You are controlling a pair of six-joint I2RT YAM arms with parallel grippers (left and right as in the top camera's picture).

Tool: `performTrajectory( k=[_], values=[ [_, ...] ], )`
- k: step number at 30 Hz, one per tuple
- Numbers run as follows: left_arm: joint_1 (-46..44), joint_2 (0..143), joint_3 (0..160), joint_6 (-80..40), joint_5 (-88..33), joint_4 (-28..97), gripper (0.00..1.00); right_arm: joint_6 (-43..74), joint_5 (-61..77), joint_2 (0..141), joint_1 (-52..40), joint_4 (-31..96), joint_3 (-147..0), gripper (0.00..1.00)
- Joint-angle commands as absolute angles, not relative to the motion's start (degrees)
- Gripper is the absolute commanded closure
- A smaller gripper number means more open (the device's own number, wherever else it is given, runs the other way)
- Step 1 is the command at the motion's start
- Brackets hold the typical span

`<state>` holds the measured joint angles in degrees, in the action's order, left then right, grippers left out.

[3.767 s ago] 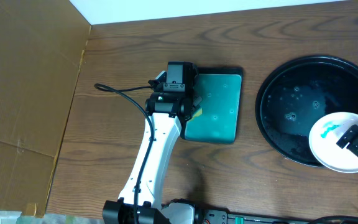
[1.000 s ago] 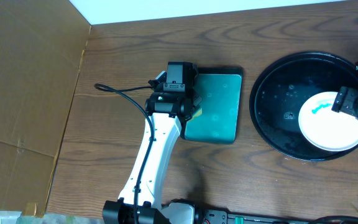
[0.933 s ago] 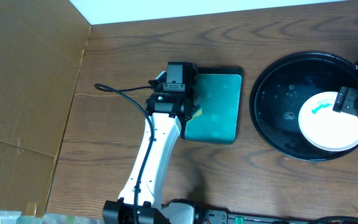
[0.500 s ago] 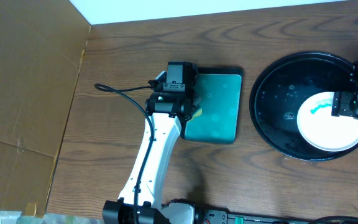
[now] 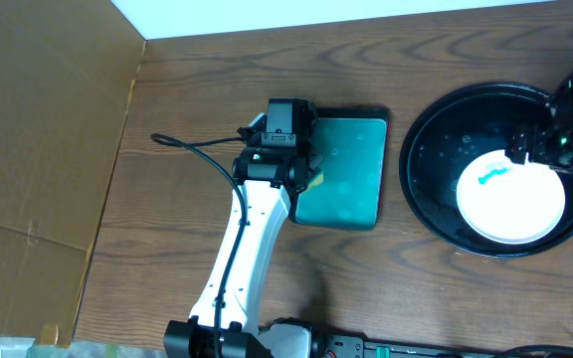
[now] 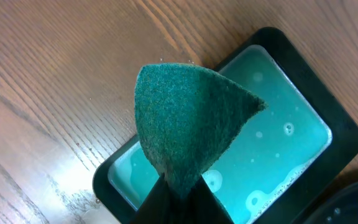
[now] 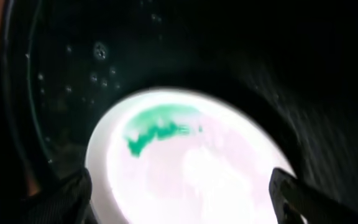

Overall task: Clean dirty plates on tray and stack at the side
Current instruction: 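Grip the white plate rim with the right gripper and drag it inward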

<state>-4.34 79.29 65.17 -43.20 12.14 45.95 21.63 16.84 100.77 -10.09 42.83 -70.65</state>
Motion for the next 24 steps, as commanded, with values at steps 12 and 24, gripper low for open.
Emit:
performTrajectory(
  k=[12, 24],
  values=[
    [-4.2, 79.1, 64.6, -42.2, 12.4, 46.0, 0.93, 47.8, 13.8, 100.6, -14.0, 47.9, -59.8, 0.13],
    [-4.2, 79.1, 64.6, -42.2, 12.4, 46.0, 0.93, 54.1, 11.2, 100.6, -19.1, 45.4, -58.7, 0.05]
  ],
)
